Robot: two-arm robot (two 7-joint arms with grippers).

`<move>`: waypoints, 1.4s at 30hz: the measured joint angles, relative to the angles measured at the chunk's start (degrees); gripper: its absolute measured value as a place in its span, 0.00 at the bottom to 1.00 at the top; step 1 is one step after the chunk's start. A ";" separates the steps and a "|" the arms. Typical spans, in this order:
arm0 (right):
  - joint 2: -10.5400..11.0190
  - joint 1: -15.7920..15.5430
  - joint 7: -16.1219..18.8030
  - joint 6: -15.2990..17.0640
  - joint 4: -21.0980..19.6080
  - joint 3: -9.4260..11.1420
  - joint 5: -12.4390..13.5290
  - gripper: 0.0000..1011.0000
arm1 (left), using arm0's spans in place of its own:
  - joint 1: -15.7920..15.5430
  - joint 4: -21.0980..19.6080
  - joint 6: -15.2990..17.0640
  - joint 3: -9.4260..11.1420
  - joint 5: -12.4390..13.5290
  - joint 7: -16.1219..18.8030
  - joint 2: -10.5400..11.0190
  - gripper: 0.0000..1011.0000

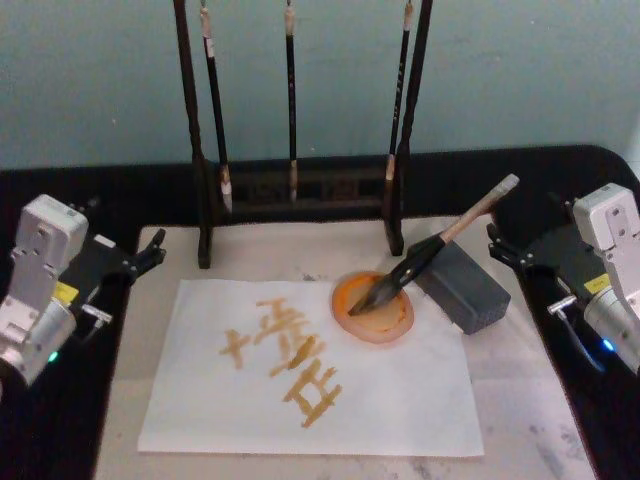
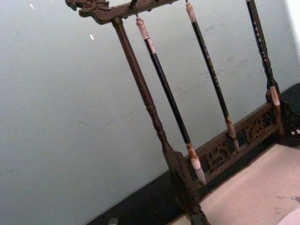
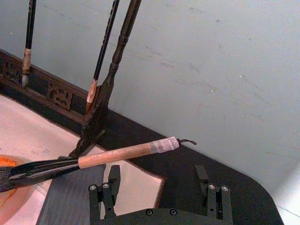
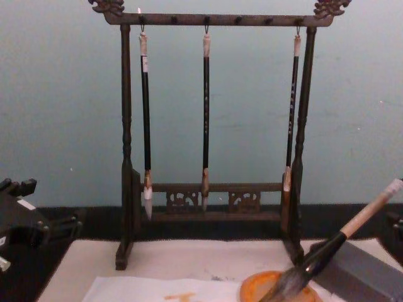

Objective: Pick up the brush from the inkstone, write on the paper, then place the brush back to its original position.

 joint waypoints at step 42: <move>0.00 0.00 0.00 0.00 0.00 0.00 0.00 0.99 | 0.00 0.00 0.00 0.00 0.00 0.00 0.00 1.00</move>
